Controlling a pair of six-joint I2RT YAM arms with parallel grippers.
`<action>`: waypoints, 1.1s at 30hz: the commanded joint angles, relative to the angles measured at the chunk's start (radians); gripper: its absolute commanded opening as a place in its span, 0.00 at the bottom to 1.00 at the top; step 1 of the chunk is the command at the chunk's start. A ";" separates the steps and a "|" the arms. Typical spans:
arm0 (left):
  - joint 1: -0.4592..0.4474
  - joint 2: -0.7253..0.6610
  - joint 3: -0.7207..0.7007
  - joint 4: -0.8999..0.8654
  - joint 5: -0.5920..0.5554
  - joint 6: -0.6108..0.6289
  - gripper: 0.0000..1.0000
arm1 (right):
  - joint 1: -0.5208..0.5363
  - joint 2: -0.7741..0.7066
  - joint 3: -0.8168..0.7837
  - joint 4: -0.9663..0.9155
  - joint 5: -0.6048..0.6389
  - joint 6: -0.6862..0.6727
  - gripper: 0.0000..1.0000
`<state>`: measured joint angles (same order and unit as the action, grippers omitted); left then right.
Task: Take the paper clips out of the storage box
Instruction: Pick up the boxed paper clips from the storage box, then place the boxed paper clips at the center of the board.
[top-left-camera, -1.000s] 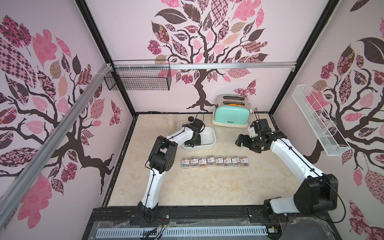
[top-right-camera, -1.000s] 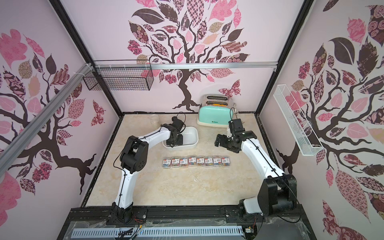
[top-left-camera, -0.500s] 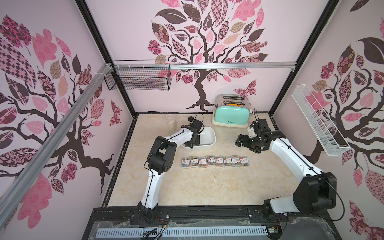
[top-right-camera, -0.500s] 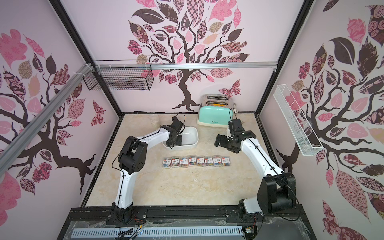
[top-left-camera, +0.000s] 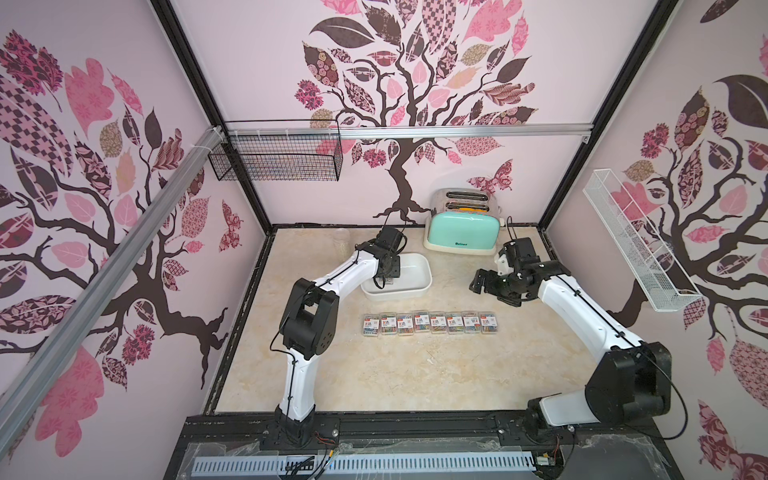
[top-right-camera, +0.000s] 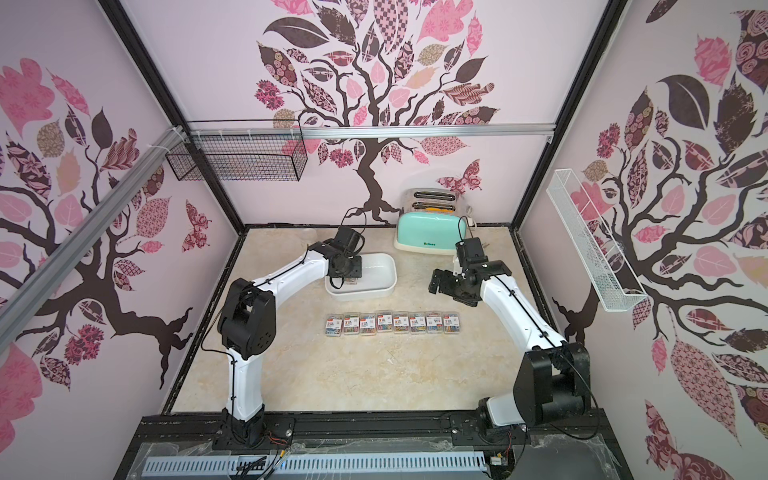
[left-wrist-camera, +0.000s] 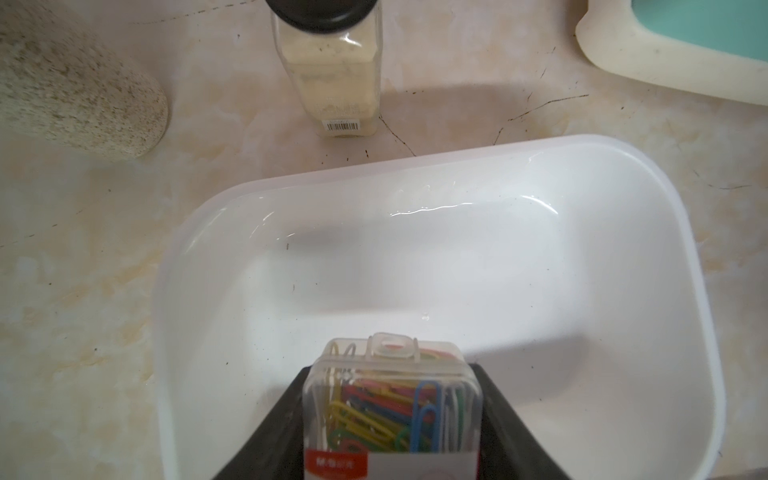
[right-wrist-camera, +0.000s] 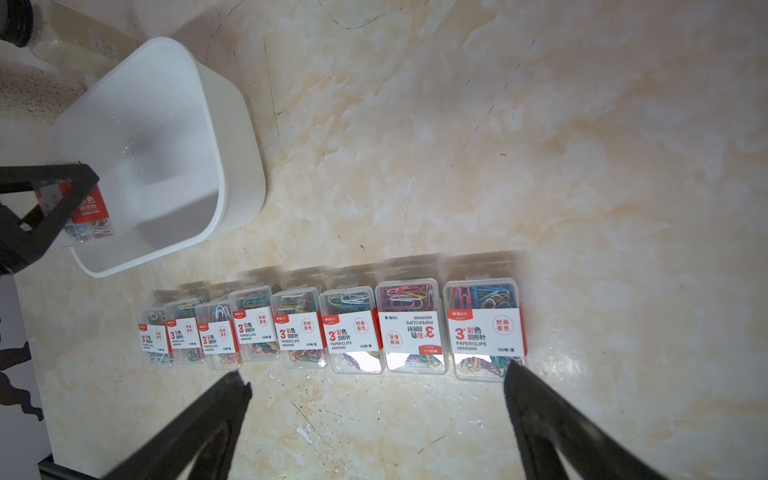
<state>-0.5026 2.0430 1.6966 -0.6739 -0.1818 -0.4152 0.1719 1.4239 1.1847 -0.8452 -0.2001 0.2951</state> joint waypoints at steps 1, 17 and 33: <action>-0.001 -0.081 -0.012 -0.015 -0.008 0.014 0.49 | 0.004 0.006 0.036 0.001 0.002 -0.003 0.99; -0.008 -0.440 -0.267 -0.089 -0.035 -0.004 0.50 | 0.021 0.001 0.043 0.004 0.005 -0.016 0.99; -0.008 -0.685 -0.717 0.042 -0.113 -0.065 0.52 | 0.037 -0.025 0.005 0.007 0.028 -0.020 0.99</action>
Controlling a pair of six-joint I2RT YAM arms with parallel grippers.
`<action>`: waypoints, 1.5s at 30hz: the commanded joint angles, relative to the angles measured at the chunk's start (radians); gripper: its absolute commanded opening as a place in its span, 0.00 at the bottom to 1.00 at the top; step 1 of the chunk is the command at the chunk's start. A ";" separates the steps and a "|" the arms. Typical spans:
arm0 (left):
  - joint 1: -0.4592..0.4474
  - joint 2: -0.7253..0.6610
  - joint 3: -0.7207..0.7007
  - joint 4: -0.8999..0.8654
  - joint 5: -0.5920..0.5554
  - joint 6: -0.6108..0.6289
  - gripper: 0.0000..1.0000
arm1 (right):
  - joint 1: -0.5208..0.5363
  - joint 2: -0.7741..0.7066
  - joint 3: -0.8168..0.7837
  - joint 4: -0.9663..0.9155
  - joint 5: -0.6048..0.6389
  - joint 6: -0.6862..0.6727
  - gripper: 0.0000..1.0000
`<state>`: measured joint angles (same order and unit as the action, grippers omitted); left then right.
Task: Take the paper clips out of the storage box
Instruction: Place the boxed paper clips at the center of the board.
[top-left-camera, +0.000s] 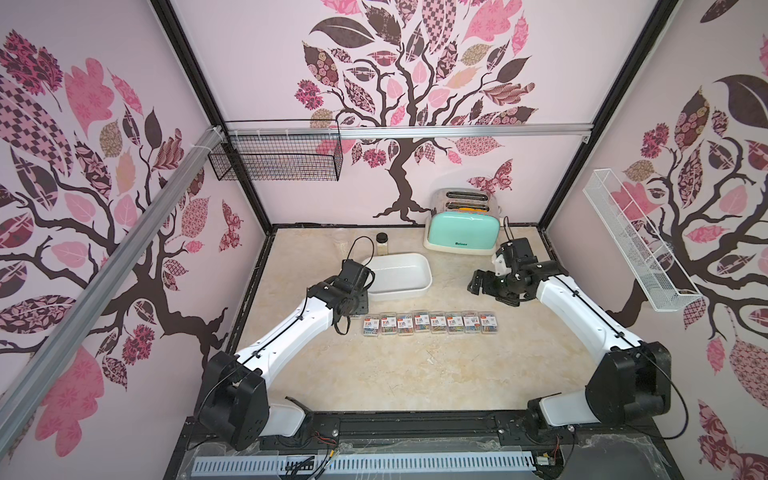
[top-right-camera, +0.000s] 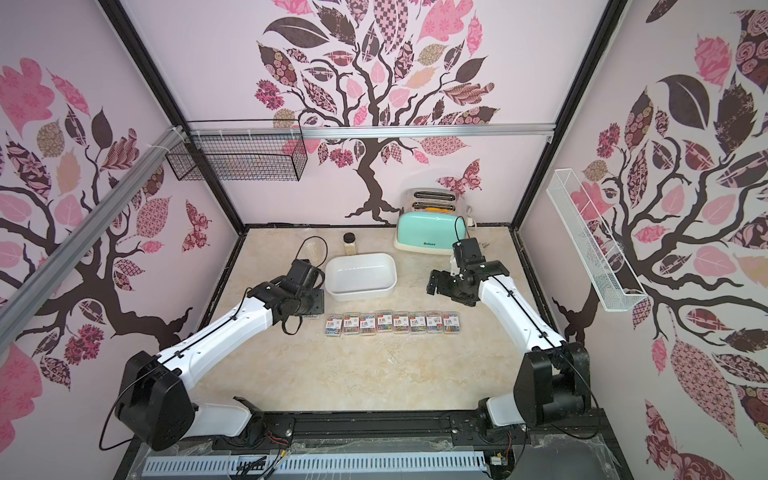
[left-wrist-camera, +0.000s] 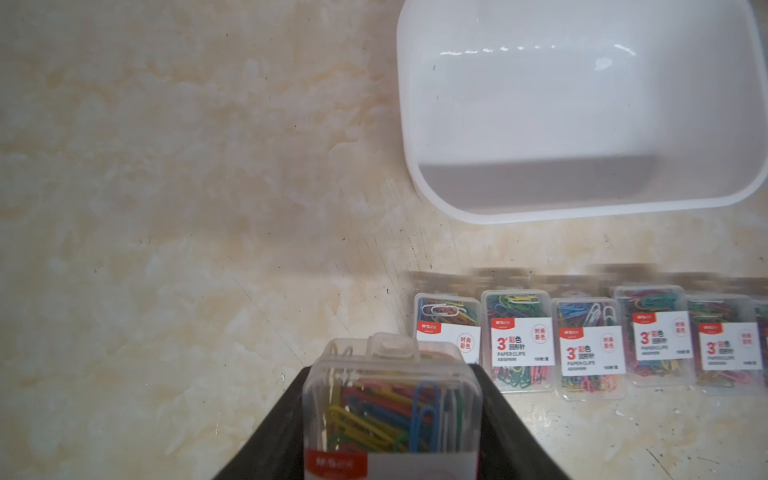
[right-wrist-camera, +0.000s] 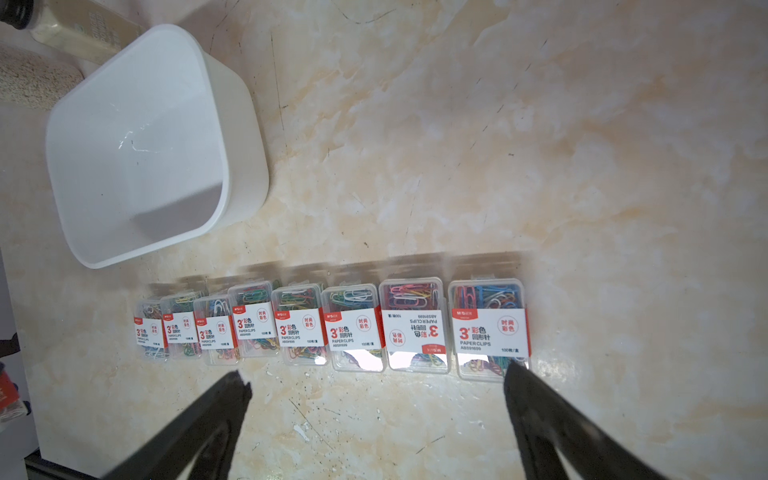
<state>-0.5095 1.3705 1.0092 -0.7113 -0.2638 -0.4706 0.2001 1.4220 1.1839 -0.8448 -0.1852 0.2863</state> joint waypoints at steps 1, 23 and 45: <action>0.000 -0.007 -0.042 0.084 -0.034 -0.007 0.52 | 0.011 -0.026 0.001 0.008 0.015 -0.011 0.99; 0.039 0.162 -0.165 0.226 0.034 0.002 0.56 | 0.030 -0.057 -0.041 0.024 0.021 0.007 0.99; 0.039 0.159 -0.173 0.233 0.036 -0.014 0.62 | 0.039 -0.055 -0.043 0.026 0.021 0.009 0.99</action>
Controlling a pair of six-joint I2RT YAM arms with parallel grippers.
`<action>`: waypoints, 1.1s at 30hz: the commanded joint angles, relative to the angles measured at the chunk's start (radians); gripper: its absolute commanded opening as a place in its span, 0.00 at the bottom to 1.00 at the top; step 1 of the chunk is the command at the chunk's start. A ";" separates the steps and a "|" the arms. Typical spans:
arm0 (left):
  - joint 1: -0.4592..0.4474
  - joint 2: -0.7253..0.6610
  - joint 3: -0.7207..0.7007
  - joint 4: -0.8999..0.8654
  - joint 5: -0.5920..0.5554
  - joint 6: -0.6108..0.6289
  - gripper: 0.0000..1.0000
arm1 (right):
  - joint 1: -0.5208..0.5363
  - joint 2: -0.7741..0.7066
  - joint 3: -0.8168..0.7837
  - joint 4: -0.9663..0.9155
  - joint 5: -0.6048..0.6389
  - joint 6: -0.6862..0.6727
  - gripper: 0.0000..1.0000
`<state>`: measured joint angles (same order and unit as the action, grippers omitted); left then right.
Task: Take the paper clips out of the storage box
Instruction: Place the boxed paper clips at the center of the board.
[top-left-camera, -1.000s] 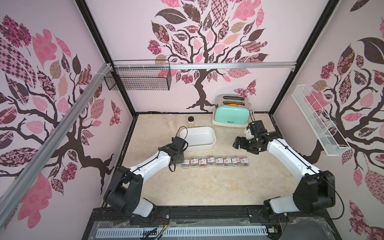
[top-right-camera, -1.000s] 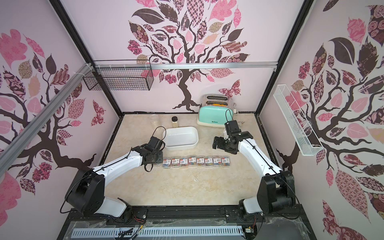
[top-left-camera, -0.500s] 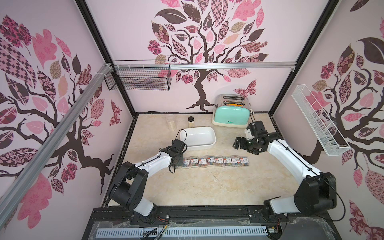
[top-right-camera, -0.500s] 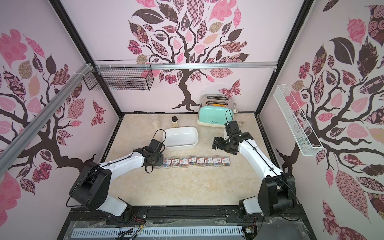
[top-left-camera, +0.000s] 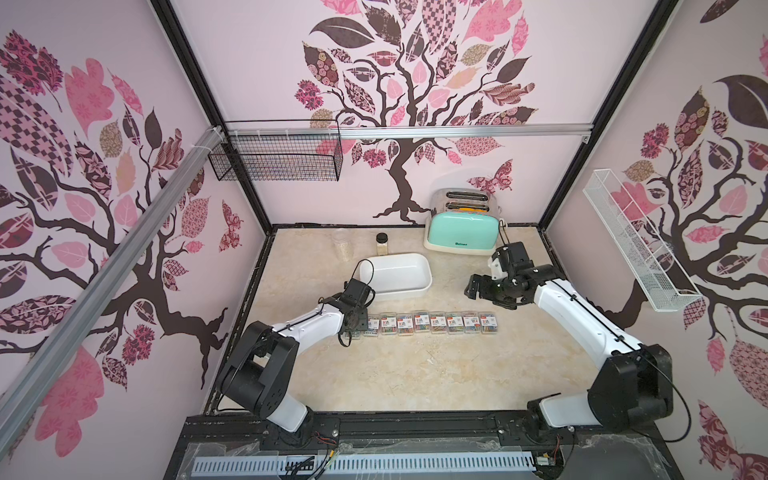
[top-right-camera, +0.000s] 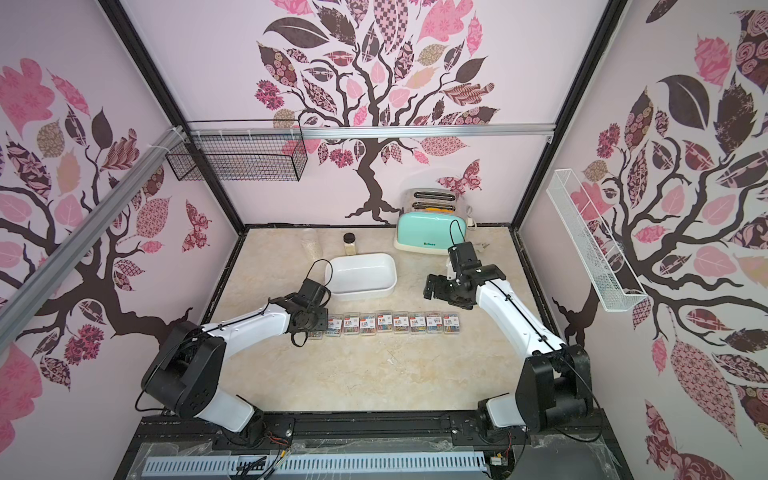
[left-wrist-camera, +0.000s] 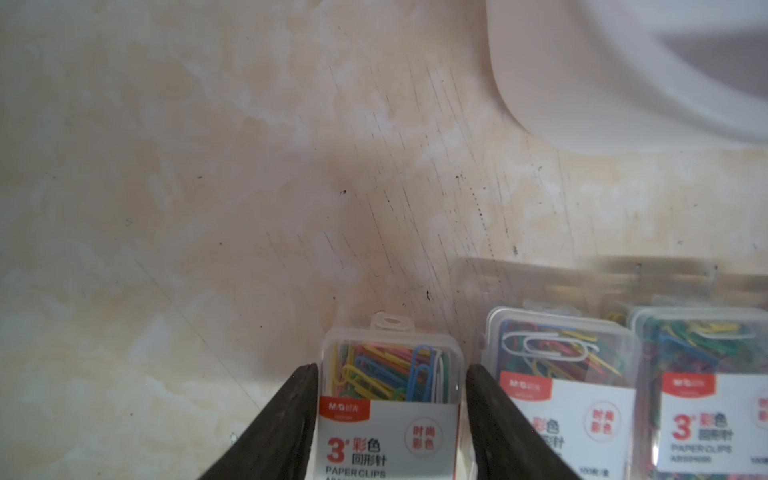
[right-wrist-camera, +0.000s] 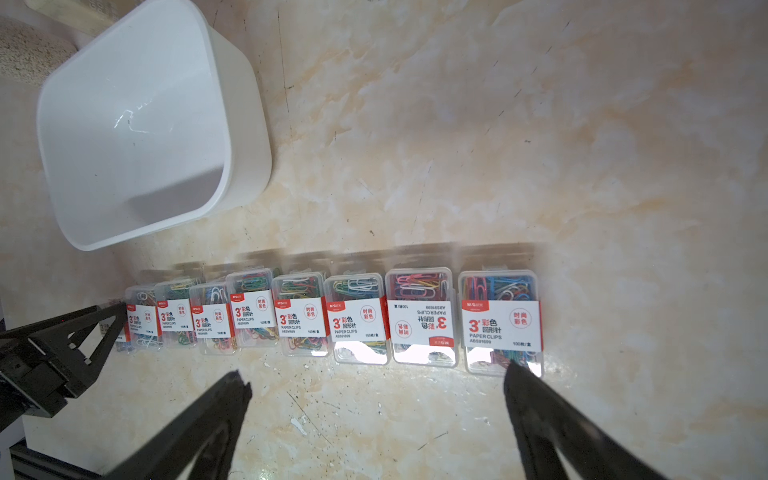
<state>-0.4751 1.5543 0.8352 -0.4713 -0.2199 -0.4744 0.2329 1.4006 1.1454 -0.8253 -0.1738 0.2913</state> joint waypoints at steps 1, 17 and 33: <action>0.006 -0.037 0.002 -0.015 -0.016 -0.012 0.62 | 0.007 -0.032 -0.003 0.008 0.009 0.004 0.99; 0.005 -0.218 0.002 -0.161 -0.044 -0.076 0.68 | 0.026 -0.015 0.003 0.012 0.007 0.007 0.99; 0.016 -0.130 -0.045 -0.119 -0.086 -0.086 0.60 | 0.037 -0.021 -0.021 0.020 0.004 0.012 0.99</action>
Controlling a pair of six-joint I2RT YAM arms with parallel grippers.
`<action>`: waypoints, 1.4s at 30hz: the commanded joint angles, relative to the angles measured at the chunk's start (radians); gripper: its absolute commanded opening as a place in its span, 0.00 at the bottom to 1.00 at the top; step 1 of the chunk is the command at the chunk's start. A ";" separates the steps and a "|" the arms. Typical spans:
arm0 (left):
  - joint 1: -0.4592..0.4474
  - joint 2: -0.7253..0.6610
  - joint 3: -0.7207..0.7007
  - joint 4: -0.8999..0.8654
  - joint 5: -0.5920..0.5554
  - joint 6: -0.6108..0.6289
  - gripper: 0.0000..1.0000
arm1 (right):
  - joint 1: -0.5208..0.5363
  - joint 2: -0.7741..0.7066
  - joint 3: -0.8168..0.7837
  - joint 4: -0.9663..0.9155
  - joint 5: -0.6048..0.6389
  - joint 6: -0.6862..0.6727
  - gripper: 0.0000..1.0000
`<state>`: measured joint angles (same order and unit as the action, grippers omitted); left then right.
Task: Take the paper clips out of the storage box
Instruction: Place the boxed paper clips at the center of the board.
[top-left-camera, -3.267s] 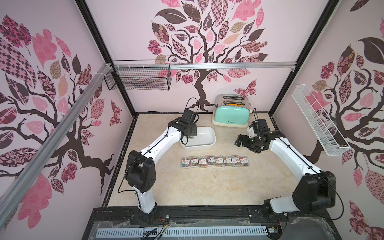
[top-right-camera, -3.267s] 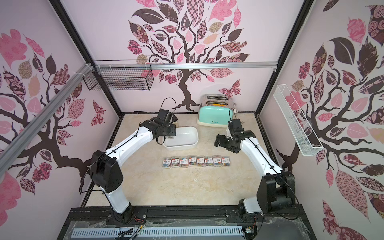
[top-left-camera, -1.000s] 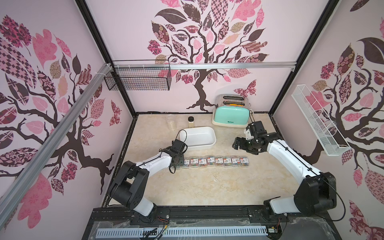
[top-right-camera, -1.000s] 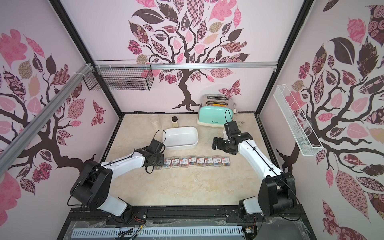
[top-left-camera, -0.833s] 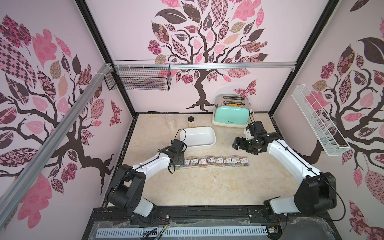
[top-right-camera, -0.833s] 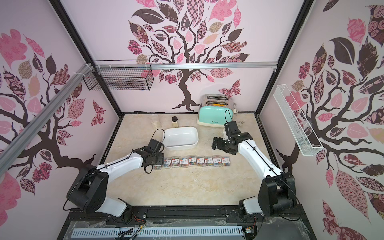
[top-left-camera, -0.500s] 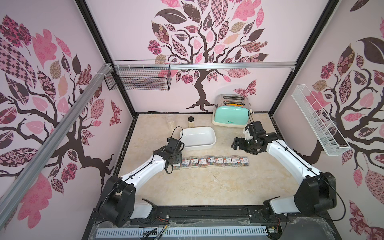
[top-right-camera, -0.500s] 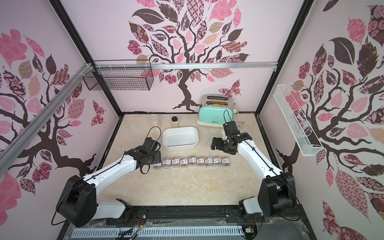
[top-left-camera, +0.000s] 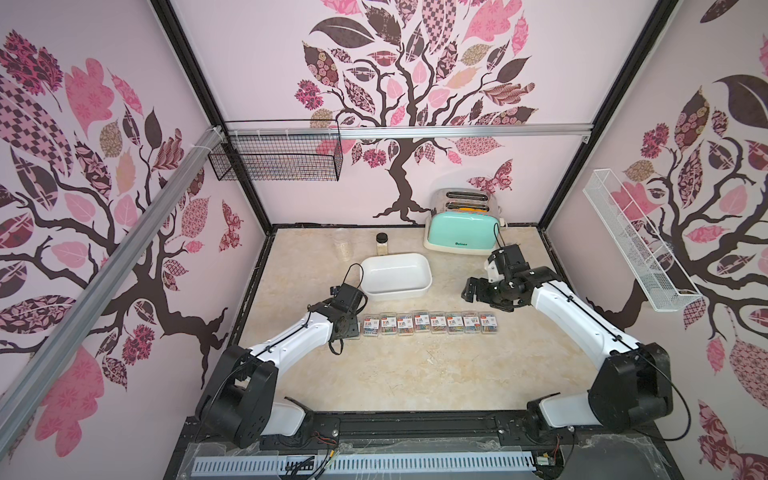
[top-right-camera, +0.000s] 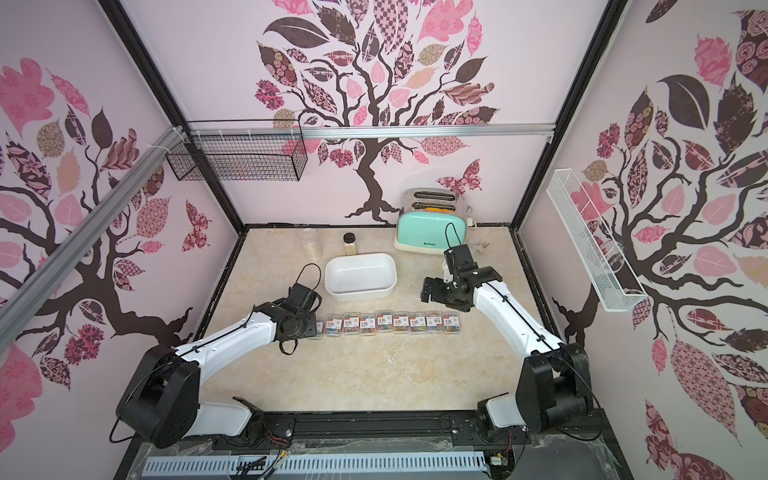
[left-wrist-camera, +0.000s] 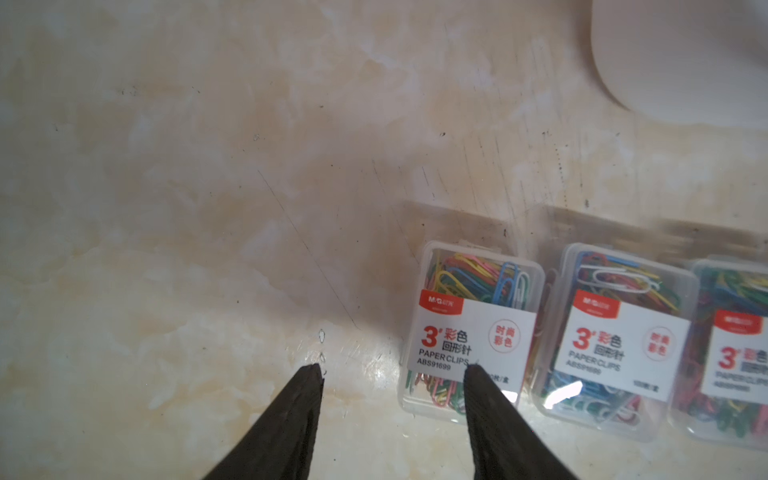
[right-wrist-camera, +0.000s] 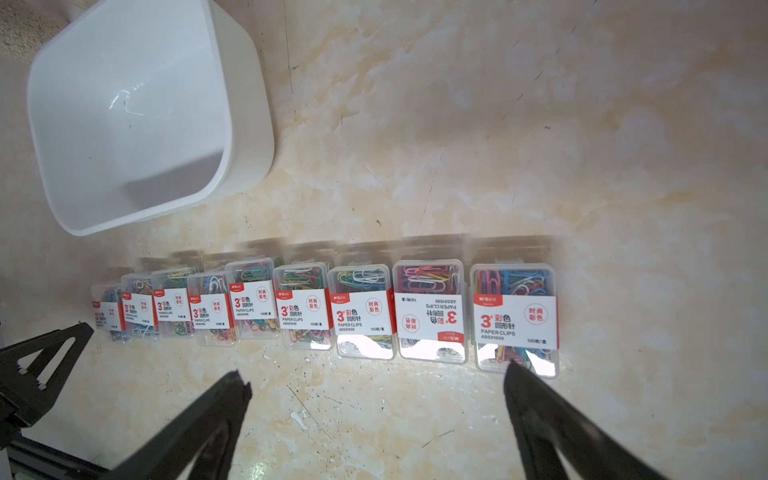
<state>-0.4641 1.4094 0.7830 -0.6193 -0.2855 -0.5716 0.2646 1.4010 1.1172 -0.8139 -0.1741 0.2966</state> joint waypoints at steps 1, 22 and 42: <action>0.004 0.022 0.011 0.033 -0.023 0.016 0.60 | 0.007 -0.023 0.007 0.009 0.007 0.006 0.99; -0.001 0.062 -0.024 0.135 0.072 -0.004 0.62 | 0.007 -0.013 0.009 0.016 0.008 0.006 0.99; -0.014 -0.002 -0.022 0.137 0.035 -0.011 0.63 | 0.009 -0.002 0.008 0.035 -0.004 0.015 0.99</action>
<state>-0.4877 1.3979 0.7460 -0.4858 -0.2379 -0.5877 0.2657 1.4010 1.1145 -0.7975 -0.1745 0.3027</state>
